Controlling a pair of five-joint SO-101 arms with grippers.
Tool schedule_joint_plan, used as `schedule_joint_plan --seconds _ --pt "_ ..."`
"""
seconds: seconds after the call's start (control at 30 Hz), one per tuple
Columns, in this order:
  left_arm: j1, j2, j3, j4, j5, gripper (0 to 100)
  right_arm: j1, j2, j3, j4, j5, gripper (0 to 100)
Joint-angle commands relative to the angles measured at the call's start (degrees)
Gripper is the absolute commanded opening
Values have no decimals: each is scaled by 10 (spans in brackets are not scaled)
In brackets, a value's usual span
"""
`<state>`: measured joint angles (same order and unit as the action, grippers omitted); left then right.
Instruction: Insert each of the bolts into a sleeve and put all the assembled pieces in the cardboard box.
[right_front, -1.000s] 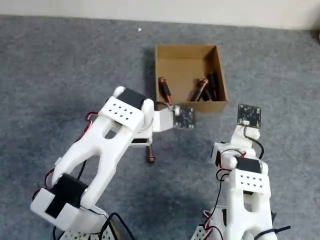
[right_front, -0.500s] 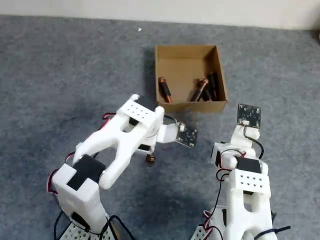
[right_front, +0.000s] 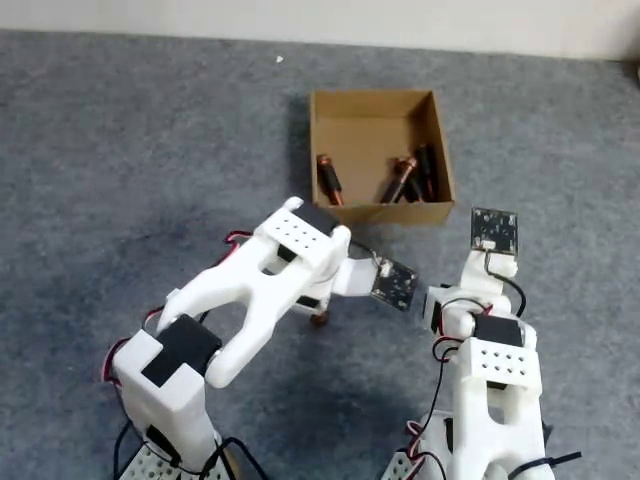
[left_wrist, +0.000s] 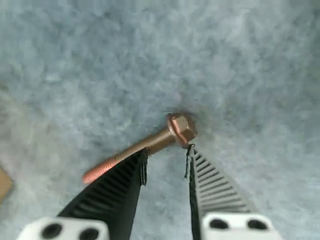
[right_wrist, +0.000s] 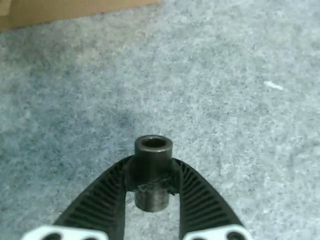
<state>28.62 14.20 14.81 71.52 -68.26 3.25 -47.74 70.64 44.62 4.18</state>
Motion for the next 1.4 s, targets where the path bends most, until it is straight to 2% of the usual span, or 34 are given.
schedule_joint_plan --seconds 0.0,0.23,0.43,0.57,0.73,0.9,1.17,1.37 --pt "13 -12 -10 -52 -2 141 7 -20 -7 -15 7 5" --pt "20 54 -16 -113 -2 139 33 -20 -8 -15 5 5" --pt "30 66 -29 -82 -2 122 35 -20 -8 -15 4 5" --pt "37 66 -28 -81 -2 2 48 -20 -8 -15 3 5" --pt "33 64 -34 -32 9 5 57 -20 -8 -15 3 5" --pt "32 -16 -21 -17 120 5 57 -20 -8 -15 3 5" --pt "33 -232 88 -21 256 5 54 -21 -5 -14 3 5" --pt "7 -378 108 -26 416 5 52 -21 -7 -14 3 5"
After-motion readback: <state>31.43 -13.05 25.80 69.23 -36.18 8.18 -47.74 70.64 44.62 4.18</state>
